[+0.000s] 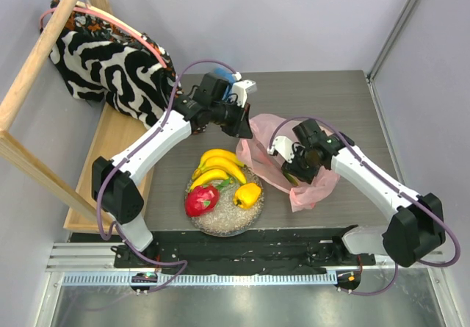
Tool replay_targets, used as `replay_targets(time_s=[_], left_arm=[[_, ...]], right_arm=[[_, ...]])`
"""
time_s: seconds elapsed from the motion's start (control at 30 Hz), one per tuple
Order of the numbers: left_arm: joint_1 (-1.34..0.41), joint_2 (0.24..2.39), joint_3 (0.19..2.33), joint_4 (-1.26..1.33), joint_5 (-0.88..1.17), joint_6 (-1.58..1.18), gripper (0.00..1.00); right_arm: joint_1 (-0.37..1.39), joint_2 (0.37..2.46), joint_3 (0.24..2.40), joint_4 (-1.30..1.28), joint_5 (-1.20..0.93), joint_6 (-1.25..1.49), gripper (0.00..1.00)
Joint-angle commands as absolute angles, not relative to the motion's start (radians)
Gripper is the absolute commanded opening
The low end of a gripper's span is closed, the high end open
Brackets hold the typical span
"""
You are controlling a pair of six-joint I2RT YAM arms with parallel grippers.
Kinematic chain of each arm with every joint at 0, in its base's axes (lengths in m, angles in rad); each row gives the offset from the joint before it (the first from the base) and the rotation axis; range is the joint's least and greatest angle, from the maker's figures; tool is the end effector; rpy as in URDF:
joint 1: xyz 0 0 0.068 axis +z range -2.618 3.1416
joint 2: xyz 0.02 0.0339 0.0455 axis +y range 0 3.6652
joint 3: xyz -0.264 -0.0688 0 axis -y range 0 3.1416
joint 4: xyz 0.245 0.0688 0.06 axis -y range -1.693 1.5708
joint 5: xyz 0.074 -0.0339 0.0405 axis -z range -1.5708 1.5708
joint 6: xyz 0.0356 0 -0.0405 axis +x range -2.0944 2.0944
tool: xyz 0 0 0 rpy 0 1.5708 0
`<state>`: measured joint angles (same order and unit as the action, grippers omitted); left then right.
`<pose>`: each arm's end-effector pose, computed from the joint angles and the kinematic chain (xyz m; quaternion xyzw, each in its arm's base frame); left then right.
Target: Take the fake fruits out of the plastic bag
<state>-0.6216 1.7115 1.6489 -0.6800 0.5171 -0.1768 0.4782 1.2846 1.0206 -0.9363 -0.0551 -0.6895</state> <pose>0.3008 -0.2371 0.3485 0.2956 0.8406 -0.3669 0.2674 0.2098 0.1109 0.2586 -0.5458 0.8170 0.0075 0.1859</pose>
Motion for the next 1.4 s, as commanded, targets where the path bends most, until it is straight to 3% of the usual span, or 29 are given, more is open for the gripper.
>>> replay_targets(time_s=[0.0, 0.23, 0.4, 0.5, 0.53, 0.63, 0.93, 1.03, 1.07, 1.2, 1.37], left_arm=[[-0.620, 1.681, 1.677, -0.629, 0.532, -0.199, 0.00], [-0.620, 1.667, 1.698, -0.638, 0.522, -0.184, 0.00], [-0.626, 1.664, 1.700, -0.635, 0.414, -0.189, 0.00], [-0.624, 1.680, 1.721, -0.638, 0.391, -0.193, 0.00], [-0.624, 1.683, 1.727, -0.634, 0.394, -0.199, 0.00], [-0.624, 1.692, 1.752, -0.629, 0.419, -0.219, 0.00], [-0.624, 1.706, 1.798, -0.643, 0.388, -0.206, 0.00], [-0.624, 1.704, 1.799, -0.643, 0.390, -0.204, 0.00], [-0.624, 1.701, 1.795, -0.643, 0.388, -0.201, 0.00], [-0.624, 1.681, 1.752, -0.644, 0.391, -0.195, 0.00], [-0.640, 1.658, 1.706, -0.644, 0.391, -0.149, 0.00]], right_arm=[[0.476, 1.322, 1.017, -0.832, -0.095, -0.724, 0.51], [0.476, 1.299, 1.216, -0.833, -0.065, -0.664, 0.49], [0.477, 1.197, 1.336, -0.899, -0.234, -0.603, 0.49], [0.476, 1.183, 1.325, -0.956, -0.392, -0.620, 0.37], [0.480, 1.192, 1.315, -0.959, -0.405, -0.620, 0.23], [0.491, 1.274, 1.301, -0.943, -0.414, -0.600, 0.02], [0.492, 1.422, 1.309, -0.838, -0.474, -0.536, 0.01], [0.494, 1.431, 1.240, -0.717, -0.338, -0.433, 0.01], [0.497, 1.442, 1.194, -0.647, -0.145, -0.405, 0.01], [0.463, 1.395, 1.077, -0.526, 0.249, -0.422, 0.01], [0.327, 1.301, 1.019, -0.572, 0.235, -0.341, 0.01]])
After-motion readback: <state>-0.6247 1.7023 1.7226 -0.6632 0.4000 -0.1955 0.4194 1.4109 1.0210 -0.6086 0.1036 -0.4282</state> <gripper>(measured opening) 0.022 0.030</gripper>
